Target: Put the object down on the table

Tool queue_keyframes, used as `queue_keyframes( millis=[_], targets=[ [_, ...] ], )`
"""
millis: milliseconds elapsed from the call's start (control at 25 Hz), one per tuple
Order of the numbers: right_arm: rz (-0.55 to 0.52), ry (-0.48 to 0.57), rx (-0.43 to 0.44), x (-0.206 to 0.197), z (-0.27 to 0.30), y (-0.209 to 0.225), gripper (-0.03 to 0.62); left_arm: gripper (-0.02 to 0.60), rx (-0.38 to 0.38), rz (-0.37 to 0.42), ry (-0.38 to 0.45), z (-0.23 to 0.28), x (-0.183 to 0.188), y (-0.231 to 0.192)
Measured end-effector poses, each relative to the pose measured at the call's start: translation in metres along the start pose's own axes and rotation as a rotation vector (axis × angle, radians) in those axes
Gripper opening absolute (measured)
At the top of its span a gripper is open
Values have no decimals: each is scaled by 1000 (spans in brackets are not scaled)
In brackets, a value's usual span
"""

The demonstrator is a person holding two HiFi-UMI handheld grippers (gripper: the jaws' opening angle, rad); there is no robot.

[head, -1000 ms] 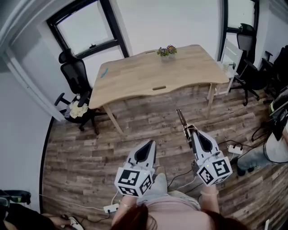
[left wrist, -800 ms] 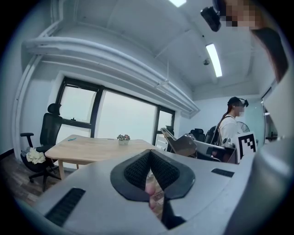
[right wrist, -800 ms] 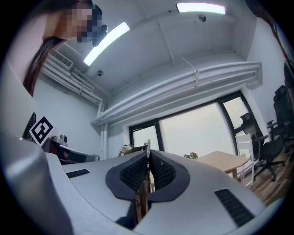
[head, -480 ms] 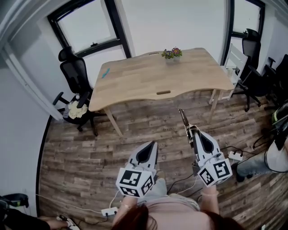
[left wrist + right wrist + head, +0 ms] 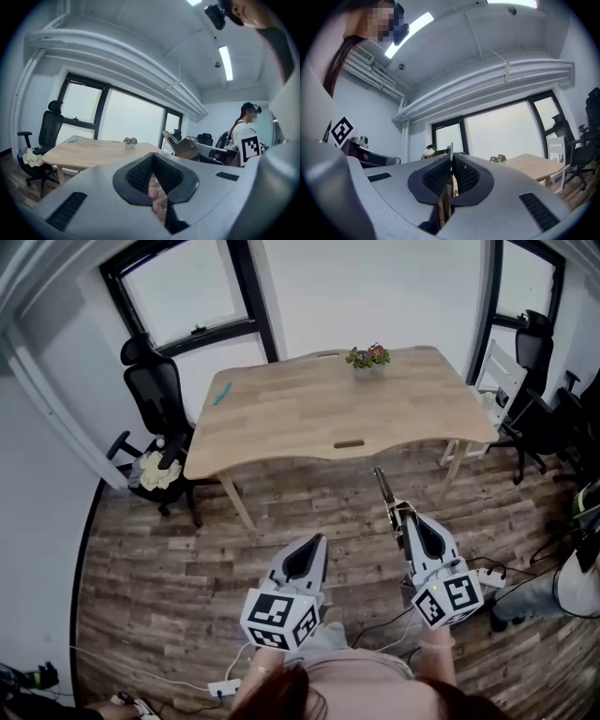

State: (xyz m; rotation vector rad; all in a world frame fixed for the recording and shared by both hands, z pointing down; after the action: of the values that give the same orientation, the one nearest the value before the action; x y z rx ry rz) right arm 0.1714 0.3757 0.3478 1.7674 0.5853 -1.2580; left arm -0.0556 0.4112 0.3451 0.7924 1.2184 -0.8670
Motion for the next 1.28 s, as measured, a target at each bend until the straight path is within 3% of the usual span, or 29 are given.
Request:
queue_keyframes(
  millis=[840,1280],
  targets=[
    [-16,12,-35,-8,103,17,2,2,-28,-5,15,67,1,-85],
    [2,4,-56,-17,127,16,2,2,-33,-27,15,79,-5,-111]
  ],
)
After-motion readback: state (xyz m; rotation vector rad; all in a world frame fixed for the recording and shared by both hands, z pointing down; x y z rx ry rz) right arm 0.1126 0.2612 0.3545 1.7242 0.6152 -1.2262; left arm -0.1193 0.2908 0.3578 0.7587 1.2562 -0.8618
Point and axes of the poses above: the fingertips, and each gripper's own axes: z forward along the fingers, y to its right, x out of its top, the point moved 7 cm from there along -z, backward along the fingers, and after that the axes turned 14 degrees about z, right-handed, at the moved point
